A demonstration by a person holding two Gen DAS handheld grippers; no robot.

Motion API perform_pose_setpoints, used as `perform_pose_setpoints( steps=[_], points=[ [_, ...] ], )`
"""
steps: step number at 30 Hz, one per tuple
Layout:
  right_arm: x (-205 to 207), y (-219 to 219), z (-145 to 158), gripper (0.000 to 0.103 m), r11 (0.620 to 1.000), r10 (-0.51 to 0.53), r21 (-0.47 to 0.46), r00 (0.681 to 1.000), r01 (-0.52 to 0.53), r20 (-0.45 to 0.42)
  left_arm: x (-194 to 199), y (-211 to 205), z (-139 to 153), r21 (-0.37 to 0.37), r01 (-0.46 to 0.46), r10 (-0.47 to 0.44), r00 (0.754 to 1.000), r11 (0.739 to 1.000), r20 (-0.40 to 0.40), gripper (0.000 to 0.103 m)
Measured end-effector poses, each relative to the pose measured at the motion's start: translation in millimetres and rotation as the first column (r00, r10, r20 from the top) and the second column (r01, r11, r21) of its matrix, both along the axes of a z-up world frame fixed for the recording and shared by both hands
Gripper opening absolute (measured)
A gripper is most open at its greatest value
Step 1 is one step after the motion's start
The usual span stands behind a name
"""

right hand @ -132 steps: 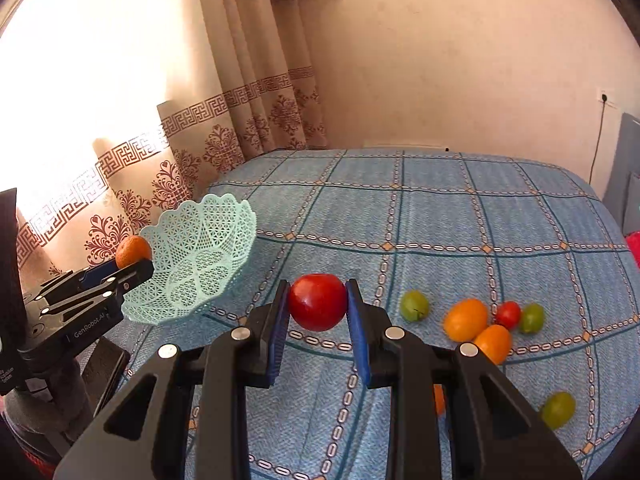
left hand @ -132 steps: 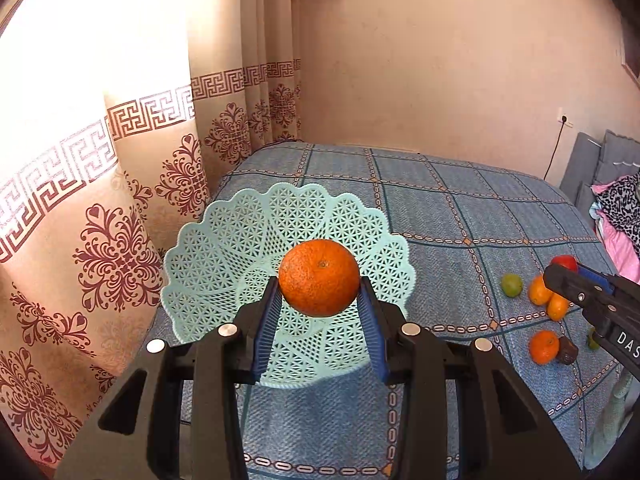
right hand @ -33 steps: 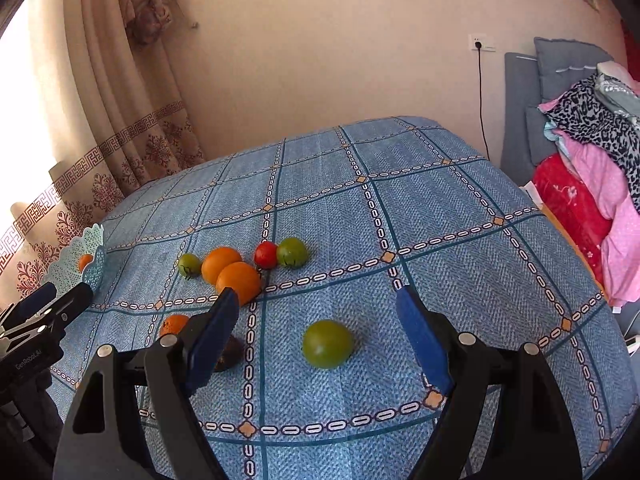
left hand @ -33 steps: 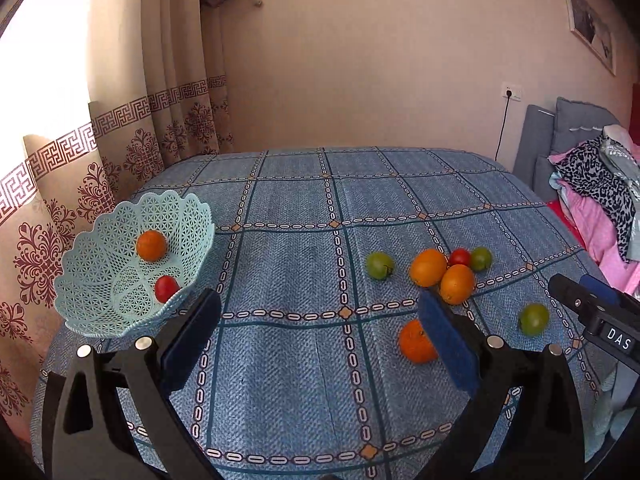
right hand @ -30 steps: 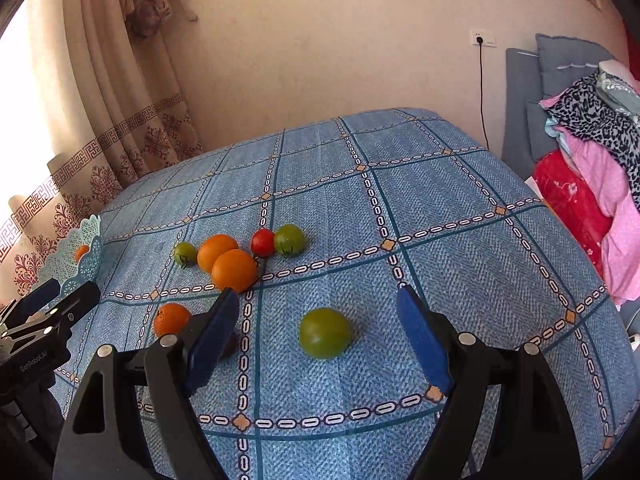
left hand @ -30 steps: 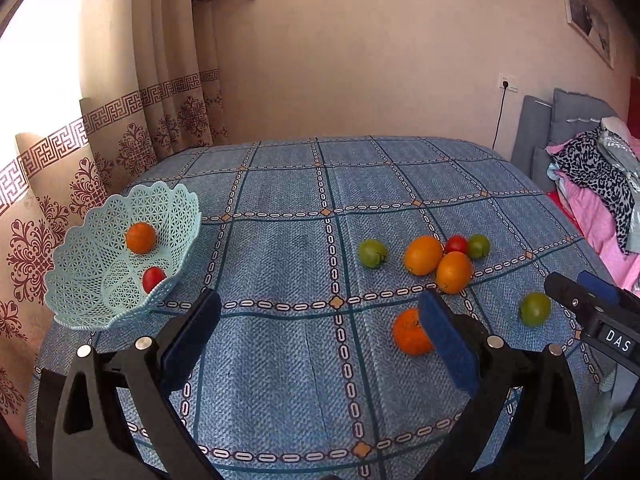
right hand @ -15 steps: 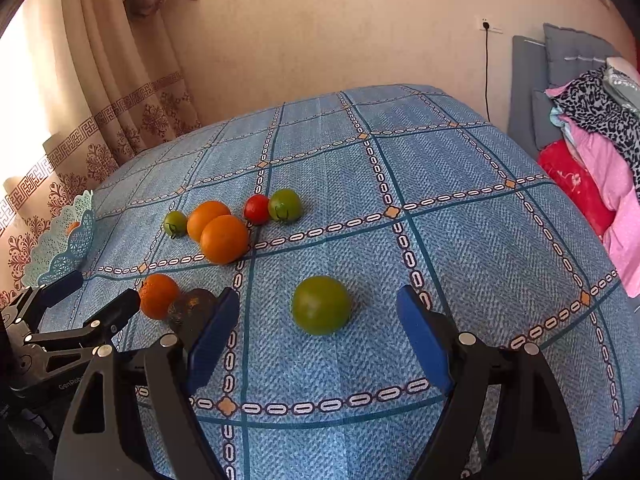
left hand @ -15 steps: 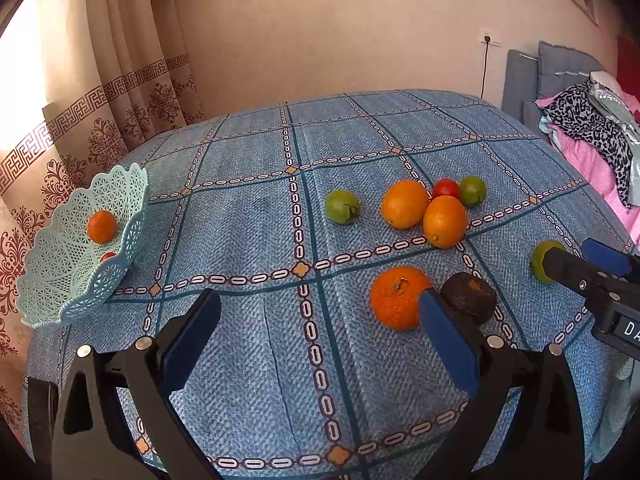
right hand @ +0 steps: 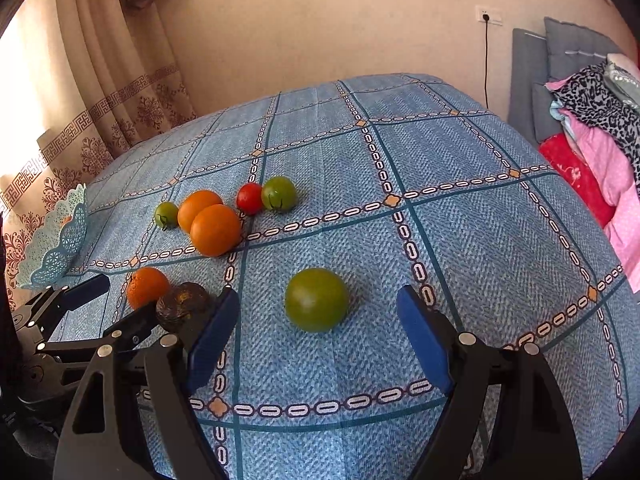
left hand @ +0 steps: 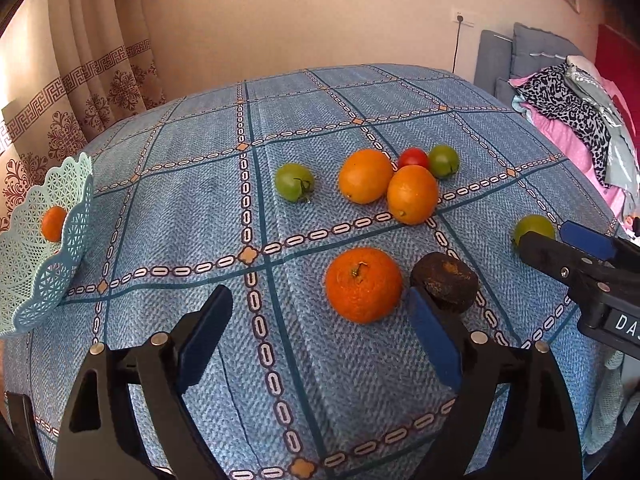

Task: Organize fruits
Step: 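Grasp a large orange with the left tool while the right tool grasps a green tomato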

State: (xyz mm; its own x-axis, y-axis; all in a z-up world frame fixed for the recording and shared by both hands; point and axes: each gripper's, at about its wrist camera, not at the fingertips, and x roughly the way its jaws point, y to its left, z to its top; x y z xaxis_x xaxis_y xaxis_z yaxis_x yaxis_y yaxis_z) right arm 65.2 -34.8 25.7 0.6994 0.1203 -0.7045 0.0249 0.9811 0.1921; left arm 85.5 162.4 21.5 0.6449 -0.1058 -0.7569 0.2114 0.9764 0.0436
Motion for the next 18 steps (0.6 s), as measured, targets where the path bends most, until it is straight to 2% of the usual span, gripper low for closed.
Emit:
perform_pose_setpoints(
  steps=[7,12,13,18],
  points=[
    [3,1,-5,0.08,1.0,-0.006,-0.011,1.0,0.006,-0.013,3,-6,-4,-0.036,0.037,-0.038,0.999,0.999,-0.016,0.064],
    [6,2,-8,0.066,1.0,-0.012,-0.023,1.0,0.011,-0.026,2,-8,-6,-0.072,0.075,-0.076,0.997,0.995,-0.008,0.047],
    [6,4,-8,0.061,1.0,-0.01,-0.03,1.0,0.009,-0.028,1,-8,-5,-0.083,0.086,-0.087,0.996,0.993,-0.006,0.041],
    [7,12,-10,0.048,0.997,0.003,-0.072,1.0,-0.006,-0.031,-2,-8,-5,-0.097,0.092,-0.093,0.996,0.991,0.003,0.039]
  ],
)
